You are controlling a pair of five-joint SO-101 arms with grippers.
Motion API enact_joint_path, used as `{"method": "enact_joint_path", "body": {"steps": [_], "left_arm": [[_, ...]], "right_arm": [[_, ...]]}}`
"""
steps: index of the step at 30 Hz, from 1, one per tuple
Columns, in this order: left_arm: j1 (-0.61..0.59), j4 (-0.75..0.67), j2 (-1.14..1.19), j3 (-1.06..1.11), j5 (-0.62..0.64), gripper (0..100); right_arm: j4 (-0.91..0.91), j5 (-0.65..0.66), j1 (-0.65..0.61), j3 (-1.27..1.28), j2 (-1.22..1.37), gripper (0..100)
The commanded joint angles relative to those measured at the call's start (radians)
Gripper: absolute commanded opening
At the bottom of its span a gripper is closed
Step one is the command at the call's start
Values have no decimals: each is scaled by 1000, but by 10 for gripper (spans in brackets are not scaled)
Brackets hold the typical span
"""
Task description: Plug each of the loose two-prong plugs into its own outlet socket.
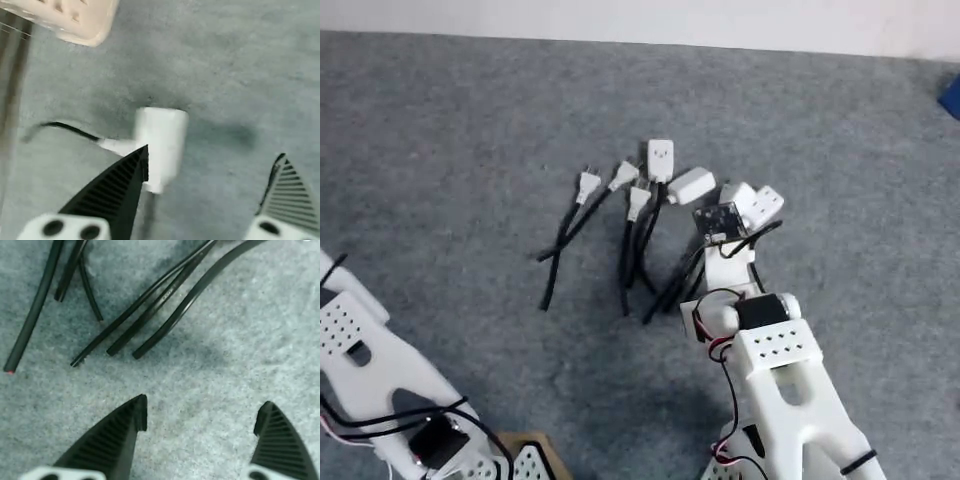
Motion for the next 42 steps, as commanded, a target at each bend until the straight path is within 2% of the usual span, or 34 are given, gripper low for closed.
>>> {"method": "enact_joint_path", "body": {"steps": [1,3,6,10,13,16,19,22,24,28,30,35,37,42], "left_arm": [[94,315,-101,-44,75,372],[139,453,-160,-38,124,372],[154,442,-239,22,272,372],[225,445,-329,120,318,372],[311,445,-426,314,388,372],[472,442,-553,622,486,372],[696,437,-676,892,520,372],[885,367,-754,993,545,372],[946,278,-766,997,571,372],[980,57,-742,997,591,372],[980,-6,-720,997,595,372],[1003,-31,-704,997,600,372],[1007,-31,-705,997,640,374],[1012,-29,-700,997,701,376]], "right_arm": [[-15,12,1,-2,-24,337],[-15,12,4,-2,-24,337],[-16,12,16,-7,-33,337],[-36,12,45,-12,-35,337],[-42,12,99,-12,-35,337],[-42,12,168,-22,-35,337],[-42,12,254,-88,-35,337],[-42,-32,328,-136,-33,337],[-45,-60,360,-140,-33,337],[-147,-78,390,-104,-30,337],[-239,-78,394,-85,-33,337],[-429,-72,389,-77,-24,337],[-478,-75,375,-82,-24,337],[-501,-80,309,-188,47,336]]}}
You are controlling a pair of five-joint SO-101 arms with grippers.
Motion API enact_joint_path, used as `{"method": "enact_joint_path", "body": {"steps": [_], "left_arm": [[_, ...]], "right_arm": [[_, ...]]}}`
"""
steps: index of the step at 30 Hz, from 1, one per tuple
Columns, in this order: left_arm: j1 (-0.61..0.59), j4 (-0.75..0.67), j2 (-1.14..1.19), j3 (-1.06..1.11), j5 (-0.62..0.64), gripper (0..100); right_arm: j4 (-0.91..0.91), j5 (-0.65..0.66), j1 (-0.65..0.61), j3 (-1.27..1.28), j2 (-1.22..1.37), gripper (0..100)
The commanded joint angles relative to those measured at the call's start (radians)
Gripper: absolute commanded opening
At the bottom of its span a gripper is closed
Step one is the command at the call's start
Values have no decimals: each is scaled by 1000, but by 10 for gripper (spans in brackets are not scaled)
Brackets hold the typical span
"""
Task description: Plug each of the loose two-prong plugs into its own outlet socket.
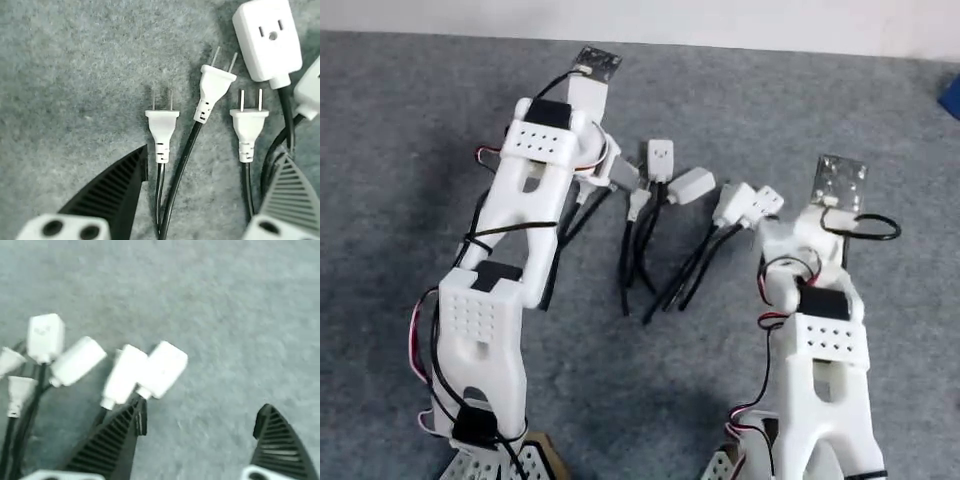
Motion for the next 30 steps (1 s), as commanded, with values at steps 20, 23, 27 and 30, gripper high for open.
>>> {"method": "enact_joint_path", "body": {"steps": [20,23,27,30], "left_arm": [[-122,-18,-4,33,180,376],[-128,-21,-4,33,181,376],[-127,-21,-4,35,181,376],[-127,-21,-4,35,183,376]], "right_arm": [[354,-387,-33,-800,796,299],[349,-387,-21,-826,877,224],[352,-387,-21,-908,969,195],[354,-385,-21,-977,1027,195]]}}
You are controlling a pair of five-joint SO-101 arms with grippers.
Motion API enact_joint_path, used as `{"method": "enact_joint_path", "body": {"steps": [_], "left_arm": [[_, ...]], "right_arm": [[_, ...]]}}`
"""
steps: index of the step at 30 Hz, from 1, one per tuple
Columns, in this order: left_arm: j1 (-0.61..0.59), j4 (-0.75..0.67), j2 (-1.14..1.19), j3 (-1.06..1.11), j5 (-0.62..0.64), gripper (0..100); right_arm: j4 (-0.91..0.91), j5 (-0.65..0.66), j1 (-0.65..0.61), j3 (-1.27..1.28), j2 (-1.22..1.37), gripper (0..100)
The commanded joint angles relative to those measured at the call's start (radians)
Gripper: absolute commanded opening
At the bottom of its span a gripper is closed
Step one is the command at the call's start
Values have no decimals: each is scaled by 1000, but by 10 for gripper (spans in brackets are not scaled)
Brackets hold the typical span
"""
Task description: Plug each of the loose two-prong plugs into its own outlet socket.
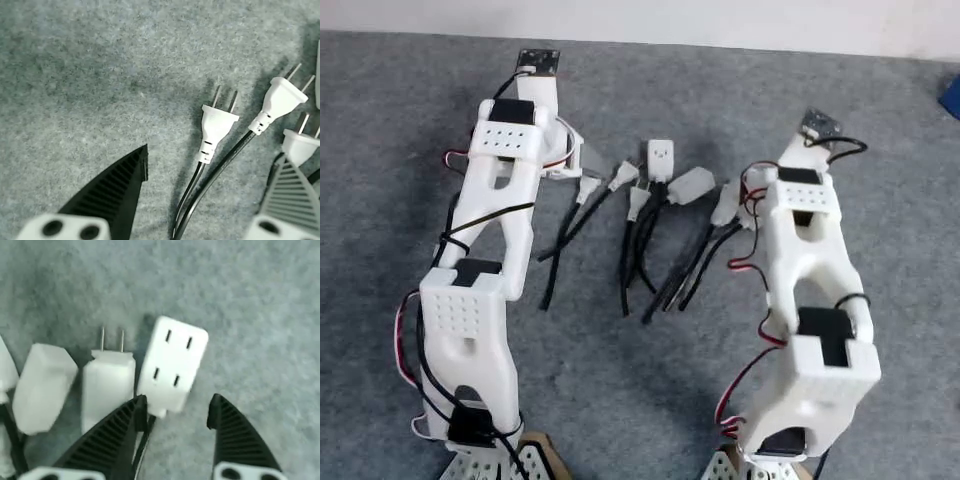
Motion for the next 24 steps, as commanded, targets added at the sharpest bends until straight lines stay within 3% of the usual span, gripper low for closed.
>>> {"method": "enact_joint_path", "body": {"steps": [1,8,17,24], "left_arm": [[-10,-15,-10,-2,9,376],[-10,-12,-10,-2,11,376],[-10,-12,-10,-2,11,376],[-10,-15,-8,-2,11,376]], "right_arm": [[-10,-12,15,-111,36,195],[4,-12,15,-260,199,195],[194,-12,13,-400,303,190],[271,-12,16,-409,298,38]]}}
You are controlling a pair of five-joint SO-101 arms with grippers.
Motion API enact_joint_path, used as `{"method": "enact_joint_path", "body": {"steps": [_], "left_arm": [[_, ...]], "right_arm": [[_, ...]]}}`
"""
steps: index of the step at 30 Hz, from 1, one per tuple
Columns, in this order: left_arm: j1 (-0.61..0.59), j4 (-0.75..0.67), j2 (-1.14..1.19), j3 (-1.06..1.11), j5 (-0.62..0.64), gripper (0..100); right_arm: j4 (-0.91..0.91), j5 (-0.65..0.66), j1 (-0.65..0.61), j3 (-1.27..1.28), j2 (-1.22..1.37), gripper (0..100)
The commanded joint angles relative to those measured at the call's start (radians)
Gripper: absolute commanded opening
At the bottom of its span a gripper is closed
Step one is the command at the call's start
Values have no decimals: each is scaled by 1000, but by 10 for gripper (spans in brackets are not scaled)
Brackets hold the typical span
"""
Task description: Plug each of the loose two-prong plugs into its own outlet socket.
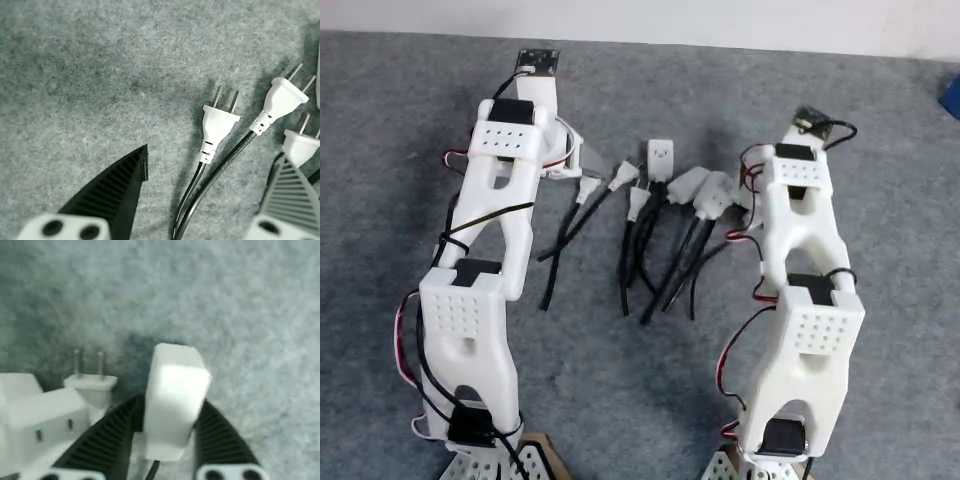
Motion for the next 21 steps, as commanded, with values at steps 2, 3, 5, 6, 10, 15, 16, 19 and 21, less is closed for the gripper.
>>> {"method": "enact_joint_path", "body": {"steps": [2,3,5,6,10,15,16,19,21], "left_arm": [[-10,-15,-8,-2,9,376],[-10,-15,-8,-2,9,376],[-10,-15,-8,-2,9,376],[-10,-15,-8,-2,9,376],[-10,-20,33,-10,6,376],[-38,-58,70,-12,6,376],[-56,-58,61,-12,8,376],[-128,-57,7,-10,12,376],[-179,-55,-24,-7,12,376]], "right_arm": [[84,-12,7,-51,-30,29],[107,-12,7,-58,-45,26],[156,-12,7,-61,-88,24],[177,-11,5,-61,-116,17],[341,86,-87,-58,-226,7],[496,193,-278,-58,-375,7],[513,206,-309,-58,-403,7],[544,226,-397,-58,-473,7],[561,235,-456,-58,-512,7]]}}
